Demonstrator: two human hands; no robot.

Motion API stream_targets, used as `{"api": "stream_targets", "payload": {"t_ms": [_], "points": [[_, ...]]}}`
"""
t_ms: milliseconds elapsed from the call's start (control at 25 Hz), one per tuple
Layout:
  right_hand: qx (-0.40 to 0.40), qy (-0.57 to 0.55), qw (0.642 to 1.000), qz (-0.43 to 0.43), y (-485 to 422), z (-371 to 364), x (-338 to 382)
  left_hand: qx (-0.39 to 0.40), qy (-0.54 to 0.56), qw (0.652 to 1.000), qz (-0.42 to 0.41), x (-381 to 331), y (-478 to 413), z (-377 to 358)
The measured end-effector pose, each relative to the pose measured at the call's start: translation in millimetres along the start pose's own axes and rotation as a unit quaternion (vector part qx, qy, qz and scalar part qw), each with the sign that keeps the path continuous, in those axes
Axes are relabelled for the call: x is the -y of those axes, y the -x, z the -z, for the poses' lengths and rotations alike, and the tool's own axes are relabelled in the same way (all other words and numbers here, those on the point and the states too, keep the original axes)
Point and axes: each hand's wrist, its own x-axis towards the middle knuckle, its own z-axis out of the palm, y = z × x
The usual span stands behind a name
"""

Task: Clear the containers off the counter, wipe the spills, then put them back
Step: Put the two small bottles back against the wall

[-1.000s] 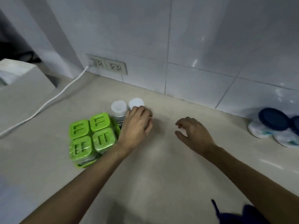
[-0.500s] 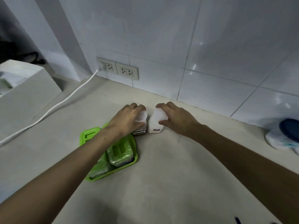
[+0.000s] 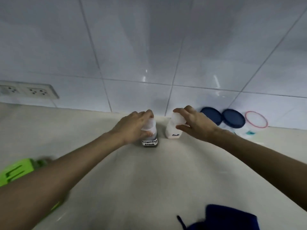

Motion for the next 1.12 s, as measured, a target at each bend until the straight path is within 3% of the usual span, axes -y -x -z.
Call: {"api": "stream_targets", "payload": {"t_ms": [320,720,920,1120], "points": [[-0.002,0.069,0.997,-0.047,-19,6,-61,-0.022,-0.038,0.998,0.035,-62,-111,-38],[-0.046,0.002,0.996,-0.075,-24,-7,-80,-0.147,-0.01,0.988,0.042,-77,-126,-63],[-0.087,0.038,0.992,-0.079,3,-20,-82,-0.135,-0.007,0.99,0.043,-69,-95,-69],[-0.136,-0.009,0.991,-0.016,63,-46,-20,-0.109,0.088,0.982,0.128,-54,37,-101]]}}
